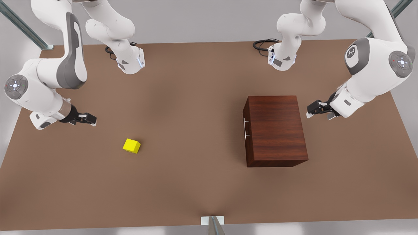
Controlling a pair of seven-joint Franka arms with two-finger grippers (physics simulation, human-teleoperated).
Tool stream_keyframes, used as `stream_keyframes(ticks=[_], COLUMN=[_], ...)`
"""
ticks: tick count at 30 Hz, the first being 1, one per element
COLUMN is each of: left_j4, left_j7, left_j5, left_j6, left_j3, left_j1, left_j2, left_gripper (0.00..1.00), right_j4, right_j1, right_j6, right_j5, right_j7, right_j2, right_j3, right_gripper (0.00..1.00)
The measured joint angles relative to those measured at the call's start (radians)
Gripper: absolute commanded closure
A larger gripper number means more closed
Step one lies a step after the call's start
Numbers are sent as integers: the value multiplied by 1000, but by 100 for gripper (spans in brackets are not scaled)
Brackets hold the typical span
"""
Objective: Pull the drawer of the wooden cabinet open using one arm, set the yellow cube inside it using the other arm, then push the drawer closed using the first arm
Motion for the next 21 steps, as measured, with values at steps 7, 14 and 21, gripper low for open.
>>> stream_keyframes(ticks=[7, 14, 21], left_j4=[-17, 134, 211], left_j7=[-44, -191, -370], left_j5=[44, 215, 364], left_j6=[-30, -65, 1], left_j3=[-1, -2, 2], left_j1=[-152, -587, -597], left_j2=[34, 229, 407], left_gripper=[0, 0, 0], right_j4=[43, 111, 122], right_j1=[17, 56, 100], right_j6=[1, 11, 91], right_j5=[4, 7, 17], right_j7=[43, 146, 257], right_j2=[55, 209, 361], right_j3=[11, 54, 60], right_gripper=[0, 0, 0])
